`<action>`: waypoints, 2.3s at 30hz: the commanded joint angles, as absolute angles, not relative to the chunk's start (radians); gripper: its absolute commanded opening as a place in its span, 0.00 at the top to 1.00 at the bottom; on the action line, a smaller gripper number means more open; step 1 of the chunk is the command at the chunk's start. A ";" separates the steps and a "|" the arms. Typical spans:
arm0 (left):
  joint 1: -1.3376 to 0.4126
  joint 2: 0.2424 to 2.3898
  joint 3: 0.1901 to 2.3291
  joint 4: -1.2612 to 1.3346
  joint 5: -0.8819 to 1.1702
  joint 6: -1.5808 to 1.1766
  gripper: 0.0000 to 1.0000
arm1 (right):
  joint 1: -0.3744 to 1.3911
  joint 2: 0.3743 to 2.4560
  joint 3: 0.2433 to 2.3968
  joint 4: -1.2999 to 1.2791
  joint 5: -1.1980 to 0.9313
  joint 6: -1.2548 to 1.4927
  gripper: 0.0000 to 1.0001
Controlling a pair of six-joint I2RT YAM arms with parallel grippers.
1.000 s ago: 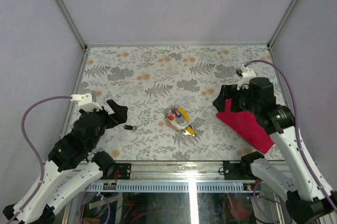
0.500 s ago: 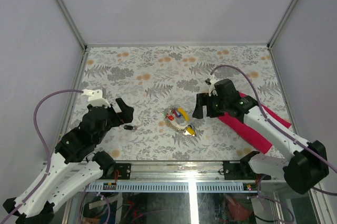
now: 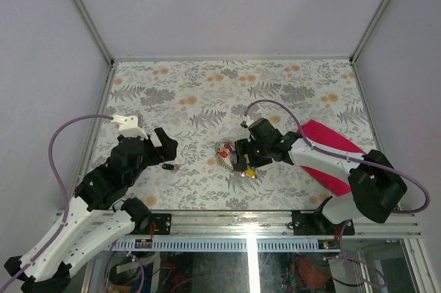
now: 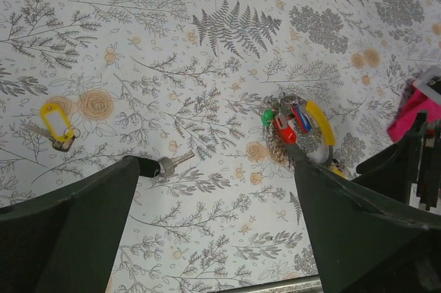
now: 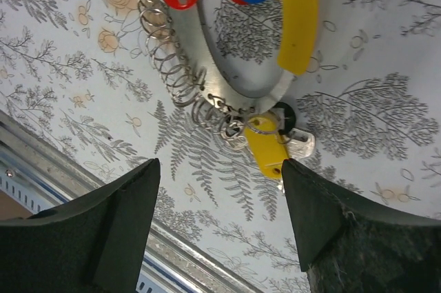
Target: Put the keys on the keyring
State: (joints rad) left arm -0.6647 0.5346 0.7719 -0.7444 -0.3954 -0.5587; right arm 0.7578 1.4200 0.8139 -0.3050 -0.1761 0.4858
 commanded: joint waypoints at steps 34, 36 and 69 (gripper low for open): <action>-0.657 0.683 0.794 -0.629 -0.316 -0.472 0.00 | 0.764 1.482 0.646 0.113 0.010 0.655 0.00; -0.658 0.706 0.794 -0.600 -0.297 -0.465 0.00 | 0.706 1.505 0.669 0.157 -0.067 0.613 0.00; -0.952 1.572 1.084 -0.189 -0.176 -0.325 0.30 | 0.443 0.756 0.440 -0.237 -0.103 0.784 0.40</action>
